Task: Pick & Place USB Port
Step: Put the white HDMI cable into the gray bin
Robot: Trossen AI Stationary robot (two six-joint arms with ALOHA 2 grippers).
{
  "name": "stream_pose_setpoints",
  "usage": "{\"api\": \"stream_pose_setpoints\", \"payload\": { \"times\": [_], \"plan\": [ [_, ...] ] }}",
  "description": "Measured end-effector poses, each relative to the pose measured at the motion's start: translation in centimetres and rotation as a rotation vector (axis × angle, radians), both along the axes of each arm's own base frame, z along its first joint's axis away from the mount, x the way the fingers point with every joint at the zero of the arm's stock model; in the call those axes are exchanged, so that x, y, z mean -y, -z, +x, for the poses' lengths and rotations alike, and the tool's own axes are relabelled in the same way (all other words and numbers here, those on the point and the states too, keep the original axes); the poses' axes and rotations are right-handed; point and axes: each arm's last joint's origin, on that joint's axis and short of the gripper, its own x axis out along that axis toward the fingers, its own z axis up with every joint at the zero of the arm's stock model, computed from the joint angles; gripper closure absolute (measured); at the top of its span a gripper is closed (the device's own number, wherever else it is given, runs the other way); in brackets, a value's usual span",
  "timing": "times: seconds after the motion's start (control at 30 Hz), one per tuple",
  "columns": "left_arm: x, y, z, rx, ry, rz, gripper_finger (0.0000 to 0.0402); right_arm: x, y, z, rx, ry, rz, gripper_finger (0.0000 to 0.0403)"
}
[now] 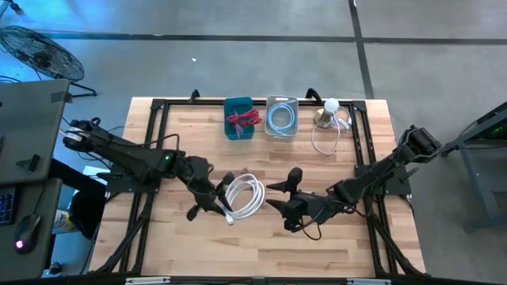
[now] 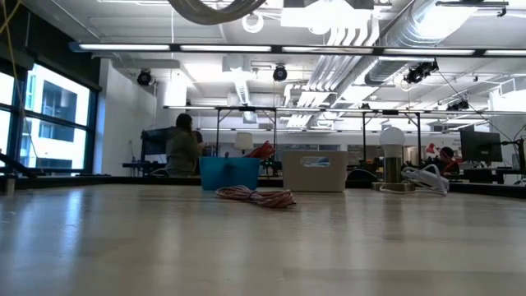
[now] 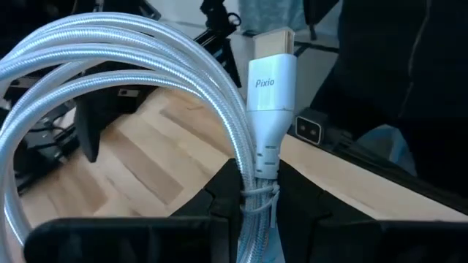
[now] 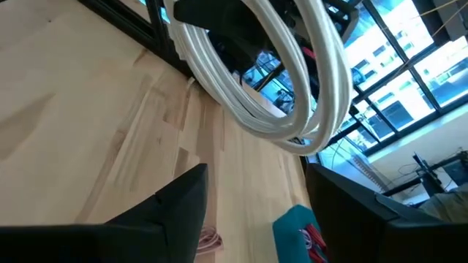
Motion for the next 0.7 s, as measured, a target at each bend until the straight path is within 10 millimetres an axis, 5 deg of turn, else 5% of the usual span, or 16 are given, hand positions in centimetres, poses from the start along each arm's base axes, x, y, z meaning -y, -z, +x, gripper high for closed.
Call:
{"api": "stream_pose_setpoints", "payload": {
  "times": [0.7],
  "plan": [
    [-0.4, -0.3, 0.3, 0.116, 0.118, 0.033, 0.0348, -0.3, -1.8, 0.4, 0.115, -0.061, -0.145, 0.0178]
  ]
}}
